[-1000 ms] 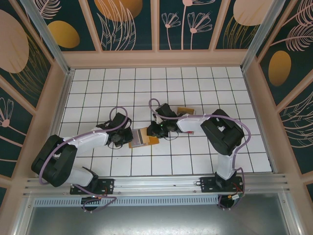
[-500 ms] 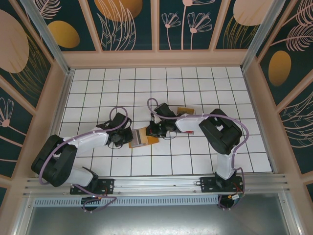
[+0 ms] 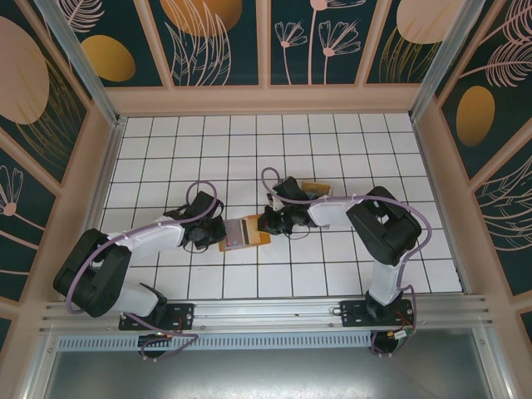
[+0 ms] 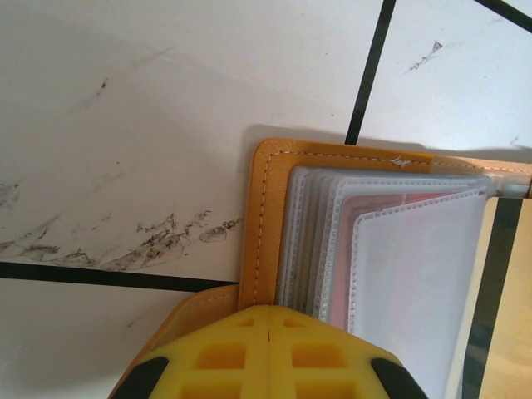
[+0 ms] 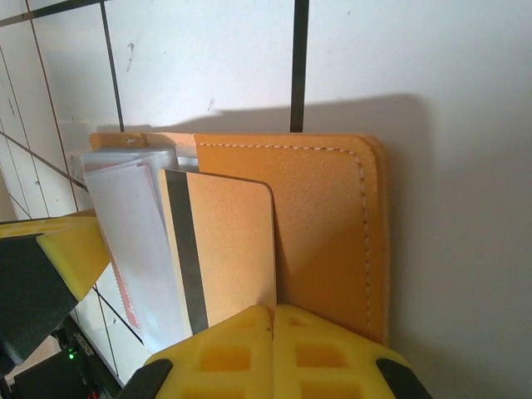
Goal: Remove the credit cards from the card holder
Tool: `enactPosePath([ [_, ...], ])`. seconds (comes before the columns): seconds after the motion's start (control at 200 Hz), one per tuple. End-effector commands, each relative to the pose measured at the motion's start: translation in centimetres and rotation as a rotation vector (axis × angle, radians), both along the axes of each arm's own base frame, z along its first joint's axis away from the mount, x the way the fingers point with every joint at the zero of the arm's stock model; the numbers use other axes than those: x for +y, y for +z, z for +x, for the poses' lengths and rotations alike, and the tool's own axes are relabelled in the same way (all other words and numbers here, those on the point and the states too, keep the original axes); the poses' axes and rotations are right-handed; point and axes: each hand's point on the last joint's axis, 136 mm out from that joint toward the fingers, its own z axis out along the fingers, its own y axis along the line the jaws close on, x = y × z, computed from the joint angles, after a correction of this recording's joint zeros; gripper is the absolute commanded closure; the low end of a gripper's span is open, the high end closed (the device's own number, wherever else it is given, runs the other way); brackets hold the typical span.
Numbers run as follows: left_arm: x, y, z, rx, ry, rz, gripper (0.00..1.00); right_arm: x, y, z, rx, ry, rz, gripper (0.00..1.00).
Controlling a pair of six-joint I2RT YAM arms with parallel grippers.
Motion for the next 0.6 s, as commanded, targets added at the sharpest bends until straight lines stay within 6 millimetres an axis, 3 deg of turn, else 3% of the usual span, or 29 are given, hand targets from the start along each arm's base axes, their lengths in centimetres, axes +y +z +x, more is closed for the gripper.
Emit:
enactPosePath([
  [0.0, 1.3, -2.1, -1.9, 0.081, -0.018, 0.067, 1.00, -1.9, -0.5, -0.1, -0.009, -0.015, -0.059, 1.00],
  [0.375, 1.1, -1.6, -1.7, 0.072, -0.026, 0.060, 1.00, -1.7, 3.1, 1.9, -0.088, -0.033, -0.034, 1.00],
  [0.596, 0.6, 0.3, -0.4, 0.025, -0.031, 0.051, 0.97, -1.9, 6.6, 3.5, -0.169, -0.038, -0.052, 1.00],
])
